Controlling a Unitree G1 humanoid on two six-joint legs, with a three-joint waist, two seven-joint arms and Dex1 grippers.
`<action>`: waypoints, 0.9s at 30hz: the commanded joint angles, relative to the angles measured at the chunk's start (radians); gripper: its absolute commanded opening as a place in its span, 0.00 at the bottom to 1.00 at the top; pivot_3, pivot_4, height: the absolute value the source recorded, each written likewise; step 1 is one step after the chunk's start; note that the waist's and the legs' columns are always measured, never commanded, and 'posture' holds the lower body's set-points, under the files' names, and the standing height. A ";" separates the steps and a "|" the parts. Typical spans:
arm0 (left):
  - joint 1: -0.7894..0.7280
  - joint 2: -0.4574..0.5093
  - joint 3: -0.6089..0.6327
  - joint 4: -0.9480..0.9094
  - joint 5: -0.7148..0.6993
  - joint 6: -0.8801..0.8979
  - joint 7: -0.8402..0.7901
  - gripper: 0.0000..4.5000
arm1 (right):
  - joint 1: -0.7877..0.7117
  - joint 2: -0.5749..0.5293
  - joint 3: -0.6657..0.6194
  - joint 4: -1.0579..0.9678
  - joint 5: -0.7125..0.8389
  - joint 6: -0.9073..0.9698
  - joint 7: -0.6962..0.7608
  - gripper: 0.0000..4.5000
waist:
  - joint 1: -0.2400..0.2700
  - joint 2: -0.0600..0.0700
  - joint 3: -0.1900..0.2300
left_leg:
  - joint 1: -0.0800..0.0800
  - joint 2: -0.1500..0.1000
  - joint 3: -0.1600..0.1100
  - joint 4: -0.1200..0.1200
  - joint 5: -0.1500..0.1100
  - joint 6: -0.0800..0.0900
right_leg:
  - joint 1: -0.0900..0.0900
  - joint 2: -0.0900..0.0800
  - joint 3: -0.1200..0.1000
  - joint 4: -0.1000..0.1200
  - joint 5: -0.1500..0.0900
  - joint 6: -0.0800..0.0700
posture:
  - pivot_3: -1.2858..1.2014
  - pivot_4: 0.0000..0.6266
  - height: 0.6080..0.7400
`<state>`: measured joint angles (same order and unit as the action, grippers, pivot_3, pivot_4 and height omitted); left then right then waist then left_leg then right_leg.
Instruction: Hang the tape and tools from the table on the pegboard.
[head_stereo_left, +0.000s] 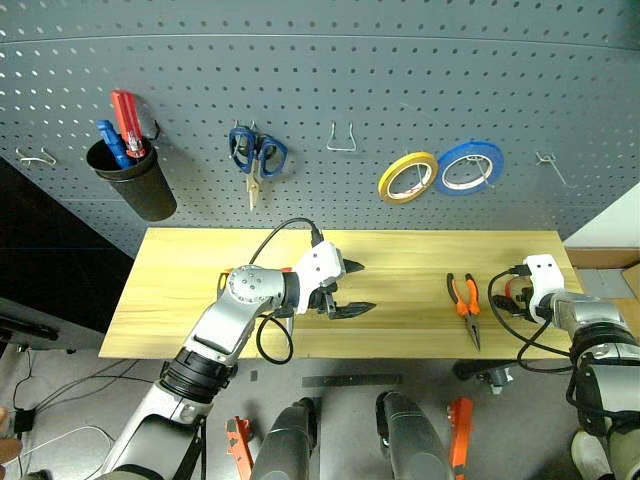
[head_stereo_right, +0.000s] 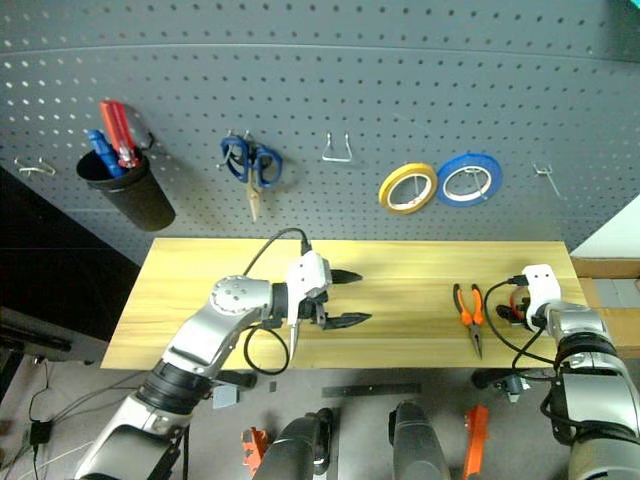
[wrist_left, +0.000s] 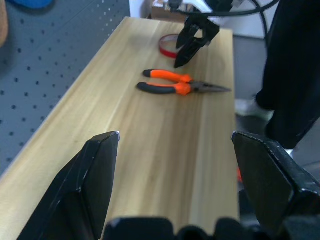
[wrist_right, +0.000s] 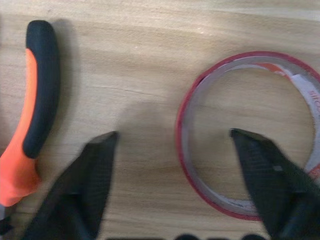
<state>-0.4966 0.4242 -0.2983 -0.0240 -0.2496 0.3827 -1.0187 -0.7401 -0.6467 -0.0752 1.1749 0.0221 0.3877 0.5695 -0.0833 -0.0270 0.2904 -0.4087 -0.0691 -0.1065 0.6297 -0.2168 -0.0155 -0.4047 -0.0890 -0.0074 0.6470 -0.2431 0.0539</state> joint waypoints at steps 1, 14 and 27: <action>-0.014 0.016 0.022 -0.093 -0.088 0.082 -0.061 0.86 | 0.017 -0.018 0.030 0.043 -0.044 -0.005 0.003 0.49 | 0.000 0.000 0.000 | 0.000 0.000 0.000 0.000 0.000 0.000 | 0.000 0.000 0.000 0.000 0.000 0.000 | 0.48 0.50 1.00; -0.078 -0.035 -0.001 -0.040 -0.010 -0.118 -0.054 0.86 | 0.102 -0.016 0.088 -0.086 -0.106 -0.082 0.011 0.01 | 0.003 -0.003 -0.001 | 0.000 0.000 -0.001 0.002 0.000 0.000 | 0.001 0.000 0.000 -0.001 0.001 0.002 | 0.46 0.46 1.00; -0.127 -0.134 0.017 0.105 0.037 -0.332 0.005 0.86 | 0.675 0.066 -0.167 -1.653 -0.053 0.284 -0.208 0.01 | -0.025 0.005 0.002 | -0.008 0.001 0.000 0.002 0.000 0.000 | -0.009 0.000 0.002 0.001 0.000 0.007 | 0.41 0.50 1.00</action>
<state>-0.6082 0.3001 -0.2884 0.0814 -0.2164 0.0825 -1.0133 -0.0792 -0.6062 -0.2255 -0.3350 -0.0204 0.6257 0.4068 -0.1088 -0.0221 0.2921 -0.4170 -0.0674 -0.1066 0.6318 -0.2166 -0.0160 -0.4140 -0.0877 -0.0062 0.6482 -0.2441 0.0623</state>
